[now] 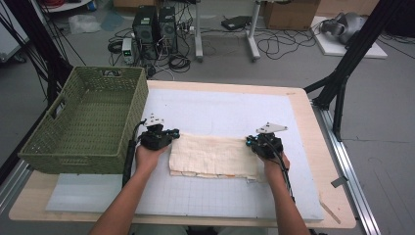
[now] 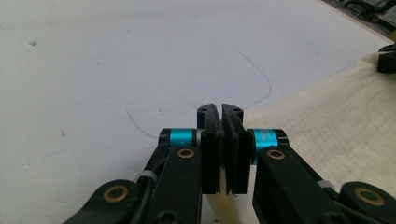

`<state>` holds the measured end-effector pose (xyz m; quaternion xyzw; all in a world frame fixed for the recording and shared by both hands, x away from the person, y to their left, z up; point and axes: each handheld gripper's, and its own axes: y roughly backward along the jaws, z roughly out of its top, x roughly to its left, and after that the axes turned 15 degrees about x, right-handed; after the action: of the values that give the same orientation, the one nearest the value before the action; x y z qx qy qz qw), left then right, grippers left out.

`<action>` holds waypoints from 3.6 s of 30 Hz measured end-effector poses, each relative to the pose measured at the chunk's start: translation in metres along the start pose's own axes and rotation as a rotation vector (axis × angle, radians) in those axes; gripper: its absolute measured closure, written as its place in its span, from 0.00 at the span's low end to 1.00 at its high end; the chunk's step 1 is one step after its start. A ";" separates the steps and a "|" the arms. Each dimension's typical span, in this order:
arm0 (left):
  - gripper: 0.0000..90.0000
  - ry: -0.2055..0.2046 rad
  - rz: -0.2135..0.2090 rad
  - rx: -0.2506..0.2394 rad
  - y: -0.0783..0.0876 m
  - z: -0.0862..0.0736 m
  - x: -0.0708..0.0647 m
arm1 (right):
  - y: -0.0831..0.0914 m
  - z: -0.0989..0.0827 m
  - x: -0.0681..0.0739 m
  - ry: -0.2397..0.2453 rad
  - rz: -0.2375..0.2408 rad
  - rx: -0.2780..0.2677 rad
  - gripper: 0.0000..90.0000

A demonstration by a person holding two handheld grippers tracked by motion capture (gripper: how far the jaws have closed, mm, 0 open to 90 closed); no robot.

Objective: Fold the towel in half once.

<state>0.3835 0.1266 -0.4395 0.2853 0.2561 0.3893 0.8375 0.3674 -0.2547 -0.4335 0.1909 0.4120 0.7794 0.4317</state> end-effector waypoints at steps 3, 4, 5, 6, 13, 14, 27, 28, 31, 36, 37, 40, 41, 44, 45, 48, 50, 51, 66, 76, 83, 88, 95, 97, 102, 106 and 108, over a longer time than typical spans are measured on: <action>0.95 0.003 0.008 0.007 -0.004 -0.001 0.001 | -0.006 0.002 0.000 -0.016 -0.008 0.001 0.93; 0.94 0.000 0.010 0.012 -0.006 -0.002 0.001 | -0.008 0.003 0.000 -0.021 -0.012 0.002 0.92; 0.93 -0.002 0.008 0.015 -0.006 -0.002 0.001 | -0.009 0.003 0.000 -0.024 -0.015 0.002 0.92; 0.90 0.002 0.013 0.014 -0.006 -0.002 0.001 | -0.010 0.003 0.000 -0.028 -0.015 0.003 0.91; 0.55 0.024 -0.007 -0.004 0.005 -0.003 0.003 | -0.003 0.001 -0.003 -0.081 -0.018 -0.043 0.66; 0.54 0.012 -0.007 -0.002 0.007 -0.004 0.002 | 0.000 0.000 -0.004 -0.076 -0.018 -0.046 0.65; 0.43 -0.051 -0.044 -0.020 0.023 -0.019 -0.010 | 0.030 -0.023 0.008 -0.033 -0.015 -0.103 0.47; 0.43 -0.055 -0.045 -0.021 0.025 -0.019 -0.011 | 0.032 -0.025 0.010 -0.030 -0.014 -0.103 0.46; 0.43 -0.055 -0.047 -0.023 0.028 -0.023 -0.011 | 0.036 -0.031 0.014 -0.013 0.002 -0.109 0.45; 0.43 -0.066 -0.050 -0.025 0.034 -0.029 -0.013 | 0.040 -0.042 0.022 0.004 0.028 -0.096 0.44; 0.43 -0.064 -0.050 -0.023 0.035 -0.030 -0.014 | 0.041 -0.044 0.023 0.009 0.027 -0.092 0.44; 0.43 -0.073 -0.053 -0.037 0.038 -0.032 -0.017 | 0.044 -0.049 0.025 0.009 0.038 -0.097 0.44; 0.43 -0.072 -0.056 -0.042 0.038 -0.033 -0.017 | 0.046 -0.050 0.026 0.012 0.040 -0.101 0.44; 0.43 -0.073 -0.062 -0.048 0.040 -0.035 -0.019 | 0.050 -0.053 0.028 0.017 0.040 -0.107 0.44; 0.43 -0.075 -0.061 -0.047 0.041 -0.035 -0.020 | 0.051 -0.055 0.029 0.023 0.042 -0.109 0.44; 0.43 -0.076 -0.059 -0.049 0.044 -0.037 -0.020 | 0.053 -0.059 0.030 0.027 0.035 -0.102 0.44; 0.44 -0.074 -0.060 -0.055 0.046 -0.038 -0.019 | 0.053 -0.061 0.028 0.026 0.036 -0.102 0.45; 0.44 -0.070 -0.060 -0.053 0.047 -0.039 -0.019 | 0.052 -0.062 0.028 0.021 0.038 -0.100 0.45; 0.56 -0.076 -0.082 0.032 0.050 -0.055 -0.022 | 0.051 -0.069 0.029 0.049 0.096 -0.053 0.64; 0.67 -0.121 -0.070 0.117 0.044 -0.064 -0.033 | 0.045 -0.073 0.028 0.058 0.131 0.011 0.72; 0.96 -0.181 -0.042 0.137 0.042 -0.065 -0.038 | 0.041 -0.073 0.030 0.087 0.170 0.035 0.93; 0.96 -0.168 -0.064 0.082 0.050 -0.062 -0.039 | 0.045 -0.072 0.030 0.096 0.165 0.011 0.95; 0.96 -0.142 -0.112 0.037 0.058 -0.060 -0.038 | 0.053 -0.070 0.028 0.089 0.165 -0.026 0.95; 0.96 -0.141 -0.129 0.033 0.060 -0.061 -0.039 | 0.056 -0.070 0.030 0.092 0.168 -0.035 0.95; 0.96 -0.124 -0.144 0.033 0.065 -0.064 -0.039 | 0.066 -0.071 0.032 0.103 0.164 -0.051 0.96; 0.96 -0.118 -0.143 0.046 0.066 -0.067 -0.037 | 0.069 -0.075 0.033 0.099 0.160 -0.043 0.96; 0.96 -0.121 -0.136 0.065 0.063 -0.068 -0.037 | 0.069 -0.076 0.033 0.096 0.159 -0.029 0.96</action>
<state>0.2864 0.1493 -0.4372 0.3173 0.2363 0.3051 0.8662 0.2641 -0.2833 -0.4247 0.1794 0.4043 0.8253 0.3510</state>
